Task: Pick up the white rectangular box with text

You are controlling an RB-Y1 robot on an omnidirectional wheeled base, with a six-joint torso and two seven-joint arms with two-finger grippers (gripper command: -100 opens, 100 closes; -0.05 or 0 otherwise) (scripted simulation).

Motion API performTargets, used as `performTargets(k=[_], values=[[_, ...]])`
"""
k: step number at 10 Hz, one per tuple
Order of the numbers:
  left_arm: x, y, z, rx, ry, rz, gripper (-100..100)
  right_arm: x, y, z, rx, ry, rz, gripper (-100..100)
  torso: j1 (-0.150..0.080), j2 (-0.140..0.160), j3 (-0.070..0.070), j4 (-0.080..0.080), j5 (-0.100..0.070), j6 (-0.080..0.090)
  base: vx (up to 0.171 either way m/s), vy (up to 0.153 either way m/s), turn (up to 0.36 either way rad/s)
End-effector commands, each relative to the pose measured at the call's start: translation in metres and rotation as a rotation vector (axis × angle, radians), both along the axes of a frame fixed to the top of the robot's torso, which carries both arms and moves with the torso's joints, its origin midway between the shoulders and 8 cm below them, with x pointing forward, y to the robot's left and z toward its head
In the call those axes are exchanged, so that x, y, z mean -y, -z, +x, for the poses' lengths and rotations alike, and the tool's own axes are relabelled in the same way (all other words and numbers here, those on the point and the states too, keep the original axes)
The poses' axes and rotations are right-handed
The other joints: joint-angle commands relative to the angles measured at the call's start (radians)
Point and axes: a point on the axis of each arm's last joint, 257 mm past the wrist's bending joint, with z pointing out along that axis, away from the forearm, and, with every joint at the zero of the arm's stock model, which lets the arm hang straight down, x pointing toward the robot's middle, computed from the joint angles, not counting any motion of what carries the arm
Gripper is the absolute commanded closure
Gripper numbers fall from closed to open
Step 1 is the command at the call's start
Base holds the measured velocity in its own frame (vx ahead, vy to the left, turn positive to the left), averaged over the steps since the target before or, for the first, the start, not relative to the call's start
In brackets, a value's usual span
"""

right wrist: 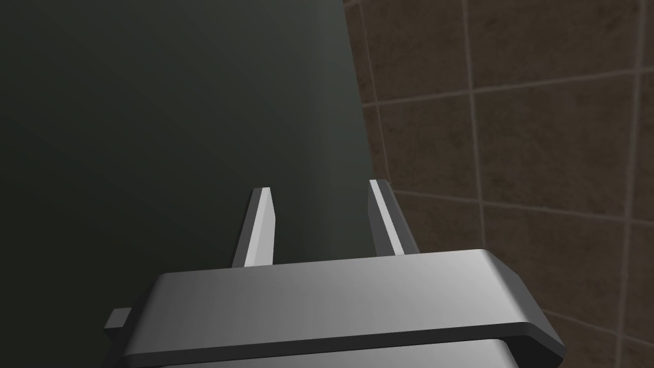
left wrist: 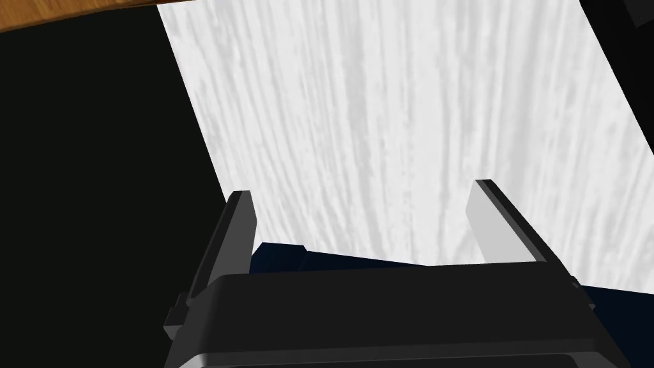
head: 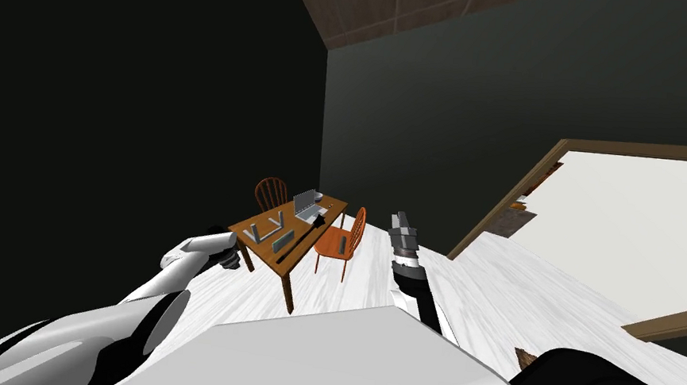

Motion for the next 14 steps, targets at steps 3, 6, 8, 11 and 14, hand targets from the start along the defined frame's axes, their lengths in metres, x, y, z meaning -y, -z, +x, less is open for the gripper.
performTargets(k=[3,6,8,11,14], values=[[0.013,0.012,-0.017,-0.066,-0.062,-0.098,-100,0.000,0.000,0.000,0.000,0.000,0.000,0,0.001,-0.002,-0.001,0.000,0.000,0.000,0.145,-0.077,-0.014],[0.024,0.018,-0.026,-0.100,-0.096,-0.162,-100,0.000,0.000,0.000,0.000,0.000,0.000,0,0.000,-0.001,-0.001,0.000,0.000,0.000,0.141,-0.079,-0.020],[0.034,0.023,-0.033,-0.124,-0.120,-0.214,-100,0.000,0.000,0.000,0.000,0.000,0.000,0,-0.001,-0.006,-0.003,-0.001,0.000,0.000,0.207,-0.101,-0.041],[0.045,0.028,-0.040,-0.143,-0.141,-0.264,-100,0.000,0.000,0.000,0.000,0.000,0.000,0,0.001,-0.003,-0.002,-0.001,0.000,0.000,0.147,-0.075,-0.030],[0.049,0.039,-0.044,-0.139,-0.133,-0.258,-100,0.000,0.000,0.000,0.000,0.000,0.000,0,0.005,0.006,0.003,0.001,0.001,-0.001,0.030,-0.008,0.008]])
